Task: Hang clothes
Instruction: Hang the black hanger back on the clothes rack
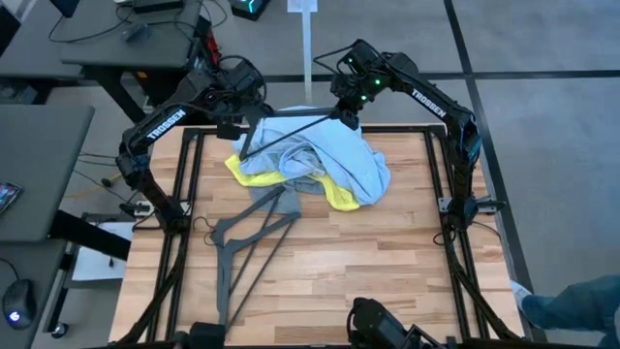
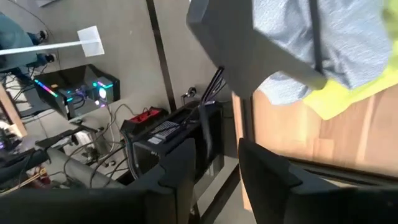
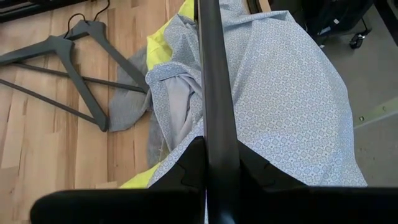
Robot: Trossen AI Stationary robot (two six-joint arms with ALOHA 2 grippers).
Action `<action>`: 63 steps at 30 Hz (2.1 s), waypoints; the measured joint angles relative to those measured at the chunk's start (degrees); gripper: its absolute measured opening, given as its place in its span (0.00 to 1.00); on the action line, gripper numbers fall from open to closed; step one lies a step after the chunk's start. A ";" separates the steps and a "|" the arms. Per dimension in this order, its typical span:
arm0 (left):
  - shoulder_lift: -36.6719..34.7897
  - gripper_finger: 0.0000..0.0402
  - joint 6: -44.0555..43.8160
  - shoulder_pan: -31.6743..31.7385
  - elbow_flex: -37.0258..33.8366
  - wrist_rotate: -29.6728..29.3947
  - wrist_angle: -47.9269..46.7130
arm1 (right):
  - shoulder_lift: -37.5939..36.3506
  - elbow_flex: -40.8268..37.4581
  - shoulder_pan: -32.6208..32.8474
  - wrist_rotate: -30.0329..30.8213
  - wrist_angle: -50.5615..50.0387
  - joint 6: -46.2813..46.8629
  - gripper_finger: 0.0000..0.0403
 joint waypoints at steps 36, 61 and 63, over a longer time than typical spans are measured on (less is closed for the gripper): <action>0.04 0.00 -39.04 10.78 3.43 37.71 -9.86 | -0.11 -0.04 0.12 -2.98 -1.58 -2.01 0.07; -0.37 0.39 -22.56 13.38 18.97 25.05 10.76 | -0.55 0.00 -1.81 -2.74 6.13 0.61 0.07; -0.42 0.38 -23.30 13.84 21.17 24.61 13.71 | -1.38 0.00 -2.39 -3.08 10.02 2.50 0.07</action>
